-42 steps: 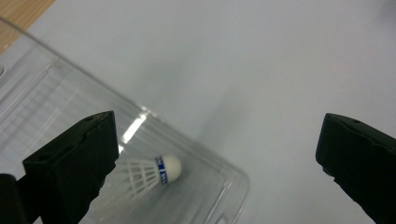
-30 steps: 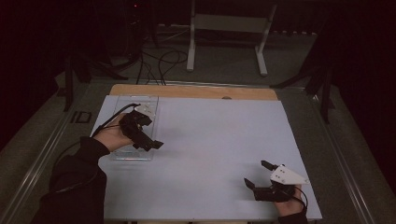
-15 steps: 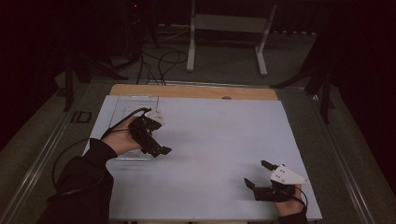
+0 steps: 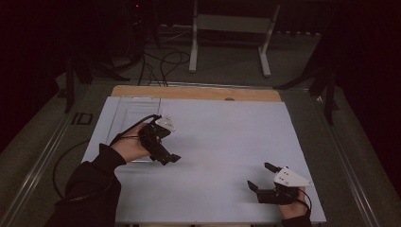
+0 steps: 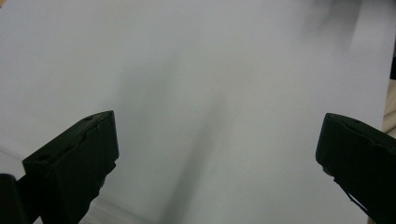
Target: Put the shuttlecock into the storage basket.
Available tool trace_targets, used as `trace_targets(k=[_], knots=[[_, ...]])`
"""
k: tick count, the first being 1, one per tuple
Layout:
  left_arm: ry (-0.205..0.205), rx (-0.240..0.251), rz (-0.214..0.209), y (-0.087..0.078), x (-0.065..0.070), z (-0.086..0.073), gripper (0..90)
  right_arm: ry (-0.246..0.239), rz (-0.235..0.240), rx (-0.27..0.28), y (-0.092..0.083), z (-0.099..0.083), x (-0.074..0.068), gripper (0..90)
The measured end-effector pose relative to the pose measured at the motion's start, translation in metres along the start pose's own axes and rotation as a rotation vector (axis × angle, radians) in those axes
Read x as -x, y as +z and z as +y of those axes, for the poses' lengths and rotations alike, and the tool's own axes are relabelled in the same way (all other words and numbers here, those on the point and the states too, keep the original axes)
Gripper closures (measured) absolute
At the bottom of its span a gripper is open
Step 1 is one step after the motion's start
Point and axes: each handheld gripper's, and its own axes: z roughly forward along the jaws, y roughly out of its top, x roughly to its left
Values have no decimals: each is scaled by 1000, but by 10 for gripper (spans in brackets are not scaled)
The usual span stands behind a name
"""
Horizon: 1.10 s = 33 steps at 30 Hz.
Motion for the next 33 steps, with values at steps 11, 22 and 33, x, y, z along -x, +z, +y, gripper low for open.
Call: trace_targets(k=[11,22,33], knots=[[-3,45,-26,8,11,1,2,0,3,1,0,0,1,97],[2,39,-25,22,16,-10,3,-2,2,2,0,-1,1,97],[21,52,-34,35,33,-19,3,-1,4,-2,0,-1,1,97]])
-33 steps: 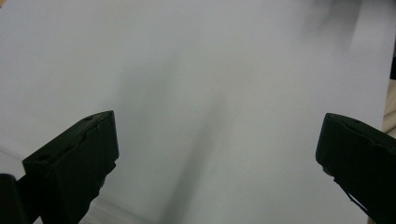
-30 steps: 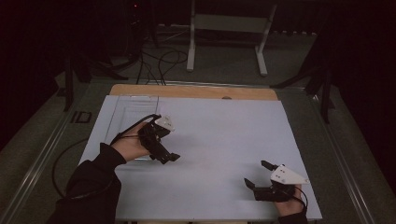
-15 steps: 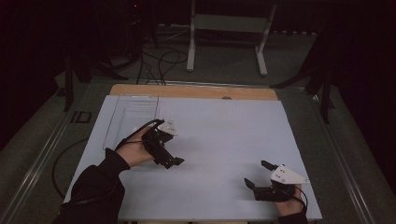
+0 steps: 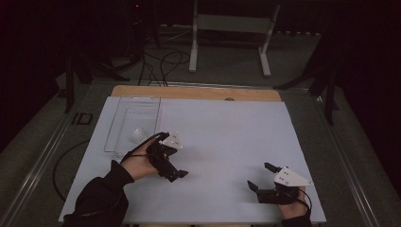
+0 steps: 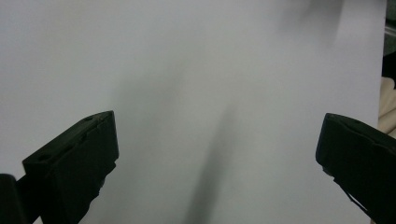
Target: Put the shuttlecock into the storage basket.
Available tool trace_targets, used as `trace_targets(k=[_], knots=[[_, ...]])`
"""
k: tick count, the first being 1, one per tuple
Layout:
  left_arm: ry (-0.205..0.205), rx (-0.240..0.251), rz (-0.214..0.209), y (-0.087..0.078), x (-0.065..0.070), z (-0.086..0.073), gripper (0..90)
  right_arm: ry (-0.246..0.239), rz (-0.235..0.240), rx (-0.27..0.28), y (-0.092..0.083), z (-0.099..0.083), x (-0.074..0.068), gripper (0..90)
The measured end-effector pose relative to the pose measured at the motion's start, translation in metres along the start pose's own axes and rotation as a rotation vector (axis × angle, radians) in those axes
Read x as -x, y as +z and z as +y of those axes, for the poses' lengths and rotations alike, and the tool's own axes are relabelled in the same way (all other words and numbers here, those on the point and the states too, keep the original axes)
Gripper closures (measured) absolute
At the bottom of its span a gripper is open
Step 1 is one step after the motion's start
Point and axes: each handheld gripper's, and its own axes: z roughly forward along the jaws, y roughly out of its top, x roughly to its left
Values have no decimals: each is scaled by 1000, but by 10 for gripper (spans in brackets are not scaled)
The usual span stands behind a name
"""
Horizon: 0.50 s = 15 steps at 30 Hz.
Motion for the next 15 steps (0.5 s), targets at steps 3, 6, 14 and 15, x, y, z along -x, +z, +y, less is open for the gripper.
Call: trace_targets(k=[3,6,14,15], knots=[[-4,1,-6,3,1,-4,3,-2,-1,2,0,0,0,97],[-11,-1,-8,5,1,-9,3,-2,-1,2,0,0,0,97],[-33,14,-9,7,2,-20,3,0,0,1,0,0,-1,97],[-34,9,-4,6,3,-21,3,-2,0,1,0,0,-1,97]])
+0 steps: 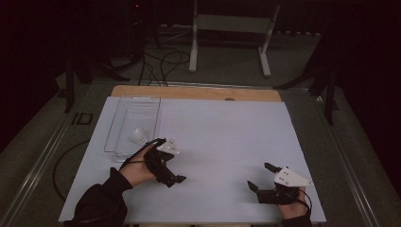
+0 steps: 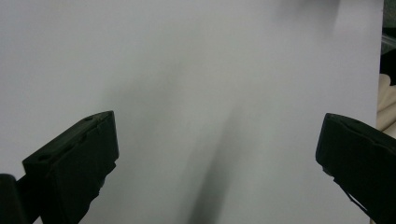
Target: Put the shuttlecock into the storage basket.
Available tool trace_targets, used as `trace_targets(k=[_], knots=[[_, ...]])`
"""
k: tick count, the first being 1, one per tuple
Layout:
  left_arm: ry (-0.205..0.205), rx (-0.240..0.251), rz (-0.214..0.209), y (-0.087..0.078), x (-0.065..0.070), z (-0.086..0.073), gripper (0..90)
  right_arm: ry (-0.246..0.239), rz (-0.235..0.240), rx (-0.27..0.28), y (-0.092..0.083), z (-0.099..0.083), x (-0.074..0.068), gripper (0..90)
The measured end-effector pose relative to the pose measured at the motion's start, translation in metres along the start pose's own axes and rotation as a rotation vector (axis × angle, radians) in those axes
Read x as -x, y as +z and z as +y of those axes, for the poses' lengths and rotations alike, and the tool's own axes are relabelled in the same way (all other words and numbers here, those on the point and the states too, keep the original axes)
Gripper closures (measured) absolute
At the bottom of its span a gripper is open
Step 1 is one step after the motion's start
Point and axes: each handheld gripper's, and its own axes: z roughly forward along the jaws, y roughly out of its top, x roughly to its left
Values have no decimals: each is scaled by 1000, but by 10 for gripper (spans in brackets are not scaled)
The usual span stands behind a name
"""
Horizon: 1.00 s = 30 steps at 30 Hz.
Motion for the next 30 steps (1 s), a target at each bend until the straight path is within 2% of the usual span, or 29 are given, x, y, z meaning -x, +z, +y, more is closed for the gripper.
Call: trace_targets(k=[4,12,14,21,30], knots=[[-12,8,7,-1,2,-8,3,2,1,1,0,0,0,97],[-23,9,-9,0,7,-25,3,-1,3,-2,0,0,-1,97],[-38,26,-24,0,8,-30,3,1,3,-1,0,0,0,97],[-61,52,-13,-4,11,-43,3,-4,3,-2,0,0,0,97],[-78,60,6,-8,15,-58,3,-5,3,-2,0,0,0,97]])
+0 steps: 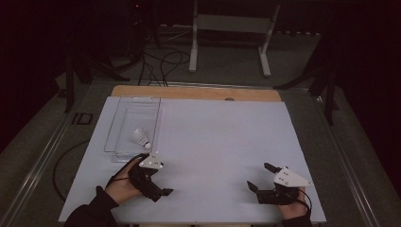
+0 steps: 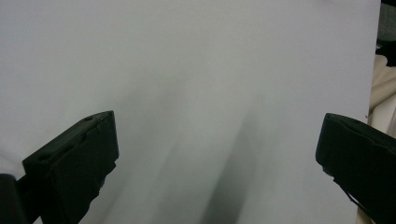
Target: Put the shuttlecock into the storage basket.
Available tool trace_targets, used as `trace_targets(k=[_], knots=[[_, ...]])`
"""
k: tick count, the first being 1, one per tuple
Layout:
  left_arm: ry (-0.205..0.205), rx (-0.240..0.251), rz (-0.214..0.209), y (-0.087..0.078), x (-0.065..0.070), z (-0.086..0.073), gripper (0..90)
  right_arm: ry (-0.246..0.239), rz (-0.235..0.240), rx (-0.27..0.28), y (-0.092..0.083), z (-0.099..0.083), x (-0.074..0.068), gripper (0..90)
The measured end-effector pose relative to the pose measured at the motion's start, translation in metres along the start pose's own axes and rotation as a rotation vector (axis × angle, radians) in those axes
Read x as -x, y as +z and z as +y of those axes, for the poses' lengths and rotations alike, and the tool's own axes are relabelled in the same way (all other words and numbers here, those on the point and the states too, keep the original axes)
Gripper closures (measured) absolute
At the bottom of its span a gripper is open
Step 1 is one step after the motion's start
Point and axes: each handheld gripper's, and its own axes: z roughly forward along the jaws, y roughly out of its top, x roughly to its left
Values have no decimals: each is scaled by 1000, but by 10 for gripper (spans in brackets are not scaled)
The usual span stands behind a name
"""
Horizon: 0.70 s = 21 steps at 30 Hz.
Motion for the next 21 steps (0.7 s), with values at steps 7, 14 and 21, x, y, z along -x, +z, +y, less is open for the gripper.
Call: trace_targets(k=[7,14,21], knots=[[-8,-10,22,-4,0,-9,3,1,2,-1,0,0,0,97],[-45,14,40,-9,-2,-24,3,2,1,-2,0,0,0,97],[-76,39,69,-15,-4,-36,3,3,1,-4,0,0,-1,97]])
